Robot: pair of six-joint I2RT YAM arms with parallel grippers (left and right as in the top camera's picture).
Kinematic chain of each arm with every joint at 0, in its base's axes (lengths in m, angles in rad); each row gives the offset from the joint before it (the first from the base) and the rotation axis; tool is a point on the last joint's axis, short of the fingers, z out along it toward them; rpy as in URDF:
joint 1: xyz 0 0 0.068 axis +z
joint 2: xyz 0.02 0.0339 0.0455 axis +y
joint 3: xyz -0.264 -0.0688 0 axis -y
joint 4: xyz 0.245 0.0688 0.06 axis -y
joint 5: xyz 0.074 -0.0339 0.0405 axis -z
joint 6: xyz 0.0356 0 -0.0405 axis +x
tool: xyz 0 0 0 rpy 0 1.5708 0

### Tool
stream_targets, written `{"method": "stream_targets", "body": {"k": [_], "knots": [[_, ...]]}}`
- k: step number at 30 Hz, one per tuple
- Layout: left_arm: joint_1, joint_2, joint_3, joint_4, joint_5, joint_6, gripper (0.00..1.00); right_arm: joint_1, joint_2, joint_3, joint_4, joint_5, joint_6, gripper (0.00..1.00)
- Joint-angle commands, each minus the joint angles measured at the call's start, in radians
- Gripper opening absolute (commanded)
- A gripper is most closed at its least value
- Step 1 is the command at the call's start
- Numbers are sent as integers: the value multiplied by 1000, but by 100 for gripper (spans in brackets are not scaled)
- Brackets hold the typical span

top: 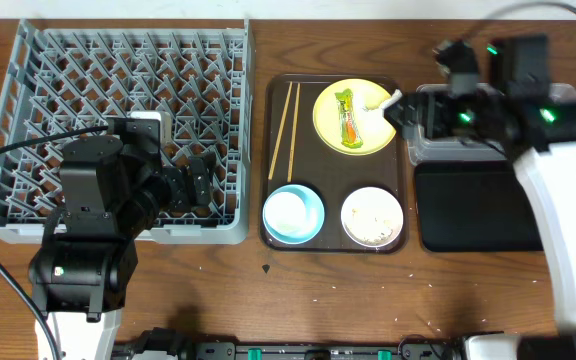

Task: Sort waste into correct bins and load items into the dishwasher
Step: 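Reach the right gripper to the yellow plate and grasp the white tissue, then carry the tissue right and release it into the clear plastic bin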

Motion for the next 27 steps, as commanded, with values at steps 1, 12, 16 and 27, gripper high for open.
{"method": "stream_targets", "body": {"k": [1,12,16,27], "knots": [[-2,2,24,0,20,-9,91,76,122,134,-34,188,-3,99],[-2,6,24,0,20,-9,91,122,414,184,148,361,42,95],[-2,6,24,0,20,-9,90,122,542,184,178,380,43,64],[-2,6,24,0,20,-9,91,143,703,184,226,439,42,68]]}}
